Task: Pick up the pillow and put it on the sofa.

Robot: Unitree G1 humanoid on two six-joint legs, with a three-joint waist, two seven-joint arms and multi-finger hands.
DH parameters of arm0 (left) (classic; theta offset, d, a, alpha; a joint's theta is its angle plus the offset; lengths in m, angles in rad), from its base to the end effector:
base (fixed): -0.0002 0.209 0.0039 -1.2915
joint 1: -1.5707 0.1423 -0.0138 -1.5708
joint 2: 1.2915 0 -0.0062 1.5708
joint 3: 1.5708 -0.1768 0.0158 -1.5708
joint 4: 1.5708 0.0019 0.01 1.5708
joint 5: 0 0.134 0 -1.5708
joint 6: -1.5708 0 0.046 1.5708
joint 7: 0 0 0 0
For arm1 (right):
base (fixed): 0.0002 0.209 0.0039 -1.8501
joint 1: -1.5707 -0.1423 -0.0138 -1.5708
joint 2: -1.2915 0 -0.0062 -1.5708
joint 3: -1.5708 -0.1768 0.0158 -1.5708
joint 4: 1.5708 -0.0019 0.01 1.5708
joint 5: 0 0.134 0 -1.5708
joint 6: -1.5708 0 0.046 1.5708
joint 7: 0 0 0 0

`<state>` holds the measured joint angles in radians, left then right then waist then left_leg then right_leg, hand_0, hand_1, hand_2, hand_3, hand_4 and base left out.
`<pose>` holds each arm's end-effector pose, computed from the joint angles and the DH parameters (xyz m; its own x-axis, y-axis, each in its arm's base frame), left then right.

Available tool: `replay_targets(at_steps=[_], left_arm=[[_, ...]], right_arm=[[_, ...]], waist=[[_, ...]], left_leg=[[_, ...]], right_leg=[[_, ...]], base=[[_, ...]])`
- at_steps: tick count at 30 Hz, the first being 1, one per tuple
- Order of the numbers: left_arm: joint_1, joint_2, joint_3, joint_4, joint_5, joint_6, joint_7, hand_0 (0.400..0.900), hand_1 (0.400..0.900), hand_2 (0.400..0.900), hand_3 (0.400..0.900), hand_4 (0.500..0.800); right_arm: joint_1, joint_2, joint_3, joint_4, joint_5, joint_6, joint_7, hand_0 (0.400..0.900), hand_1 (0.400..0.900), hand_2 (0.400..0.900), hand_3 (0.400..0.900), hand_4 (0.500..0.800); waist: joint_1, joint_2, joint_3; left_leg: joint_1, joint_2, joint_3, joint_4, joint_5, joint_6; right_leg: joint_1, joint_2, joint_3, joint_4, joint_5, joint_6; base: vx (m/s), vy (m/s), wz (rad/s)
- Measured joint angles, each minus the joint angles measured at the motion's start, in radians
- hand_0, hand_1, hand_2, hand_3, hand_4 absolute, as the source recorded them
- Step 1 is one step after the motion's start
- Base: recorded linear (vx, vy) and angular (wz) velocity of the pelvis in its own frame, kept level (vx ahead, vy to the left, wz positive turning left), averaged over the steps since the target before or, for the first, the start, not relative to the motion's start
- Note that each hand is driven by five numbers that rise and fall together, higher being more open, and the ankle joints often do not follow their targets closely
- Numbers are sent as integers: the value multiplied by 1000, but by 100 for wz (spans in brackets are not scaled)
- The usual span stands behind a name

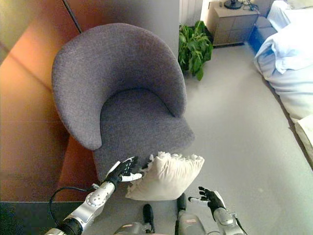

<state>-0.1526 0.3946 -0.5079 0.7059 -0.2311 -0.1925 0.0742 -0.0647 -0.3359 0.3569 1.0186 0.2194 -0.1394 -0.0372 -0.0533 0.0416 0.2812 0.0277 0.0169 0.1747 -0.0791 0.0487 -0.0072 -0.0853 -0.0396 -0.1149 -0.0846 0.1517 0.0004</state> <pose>0.1840 0.1880 -0.0380 0.8755 -0.1309 -0.4652 0.2858 0.9165 0.2800 0.1273 -0.2214 -0.0804 0.6606 -0.0961 -0.7446 -0.1465 0.9562 -0.2534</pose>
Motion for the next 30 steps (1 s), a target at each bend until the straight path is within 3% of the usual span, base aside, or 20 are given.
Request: replay_targets(at_steps=[6,16,25,30], left_arm=[[-96,-1,-23,28,-1,-1,7,900,900,900,900,800],[-248,0,-30,84,0,6,64,900,900,900,900,800],[-356,0,-60,163,42,6,165,900,900,900,900,800],[-389,-1,-60,202,43,7,191,900,900,900,900,800]], right_arm=[[-64,-11,31,-21,2,-8,-19,900,900,900,900,800],[-156,-21,73,-84,5,-24,-61,900,900,900,900,800],[-229,-24,111,-115,23,-21,-101,900,900,900,900,800],[-255,-25,128,-146,23,-15,-113,900,900,900,900,800]], waist=[[-5,-1,93],[-29,-15,194],[-32,-45,222],[-55,-55,227]], left_leg=[[-33,-4,15,11,3,2],[-102,-6,26,34,3,3],[-170,-6,47,57,3,3],[-210,-8,51,69,3,4]], right_leg=[[-35,-2,16,0,16,-5],[-101,-4,28,5,35,-14],[-181,-6,51,34,40,-15],[-224,-9,57,51,40,-14]], base=[[-54,-22,-5],[-73,-29,-4],[-53,-25,-4],[-7,-17,-4]])
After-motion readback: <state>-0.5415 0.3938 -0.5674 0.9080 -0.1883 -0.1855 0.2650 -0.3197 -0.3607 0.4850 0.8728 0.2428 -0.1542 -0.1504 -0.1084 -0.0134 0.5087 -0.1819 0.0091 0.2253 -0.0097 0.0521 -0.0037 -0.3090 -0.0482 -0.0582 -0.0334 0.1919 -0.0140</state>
